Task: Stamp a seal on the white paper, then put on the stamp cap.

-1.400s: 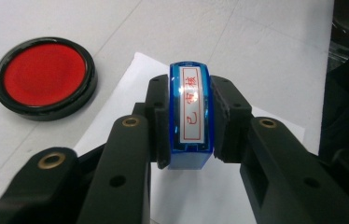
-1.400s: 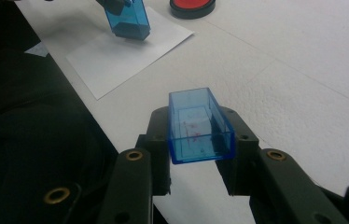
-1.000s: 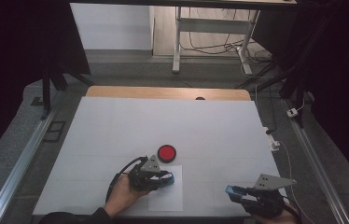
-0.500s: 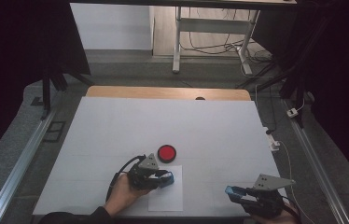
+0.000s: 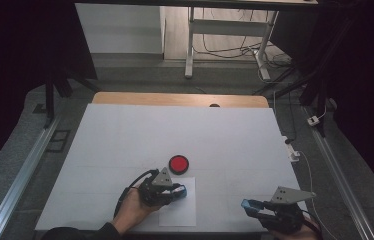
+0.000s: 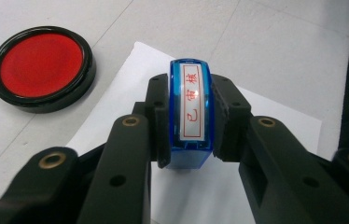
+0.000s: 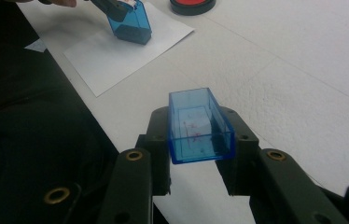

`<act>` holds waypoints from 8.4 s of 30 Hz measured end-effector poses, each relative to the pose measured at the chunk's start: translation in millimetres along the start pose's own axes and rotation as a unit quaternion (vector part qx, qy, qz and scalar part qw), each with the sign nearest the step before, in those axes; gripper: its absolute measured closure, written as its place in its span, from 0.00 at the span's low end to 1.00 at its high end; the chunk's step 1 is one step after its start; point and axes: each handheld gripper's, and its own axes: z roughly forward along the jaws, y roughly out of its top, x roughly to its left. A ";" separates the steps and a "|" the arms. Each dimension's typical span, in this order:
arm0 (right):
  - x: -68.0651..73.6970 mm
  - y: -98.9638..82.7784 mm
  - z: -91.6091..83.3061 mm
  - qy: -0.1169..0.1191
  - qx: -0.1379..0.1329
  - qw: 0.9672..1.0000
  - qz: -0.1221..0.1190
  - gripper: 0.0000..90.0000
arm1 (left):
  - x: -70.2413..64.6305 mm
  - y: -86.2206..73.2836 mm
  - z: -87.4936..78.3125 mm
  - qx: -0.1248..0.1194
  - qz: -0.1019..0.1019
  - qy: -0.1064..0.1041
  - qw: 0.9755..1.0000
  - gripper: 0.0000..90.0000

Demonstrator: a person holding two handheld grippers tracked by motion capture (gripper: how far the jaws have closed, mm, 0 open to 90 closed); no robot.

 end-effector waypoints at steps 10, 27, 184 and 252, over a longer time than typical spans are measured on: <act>-0.1 0.0 0.3 0.000 0.001 1.000 -0.002 0.76 | 14.1 -2.4 0.3 -0.007 -0.038 -0.037 0.999 0.79; 0.1 0.0 0.5 0.002 0.003 1.000 -0.003 0.76 | 10.8 -1.3 0.3 0.000 -0.033 -0.027 0.999 0.79; 30.5 50.5 46.5 0.112 -0.036 0.989 -0.088 0.77 | 25.4 21.1 -88.5 -0.132 0.019 -0.108 0.985 0.78; 44.5 100.5 138.7 0.262 -0.042 0.953 -0.146 0.77 | 15.8 23.2 -86.5 -0.154 0.100 -0.169 0.969 0.78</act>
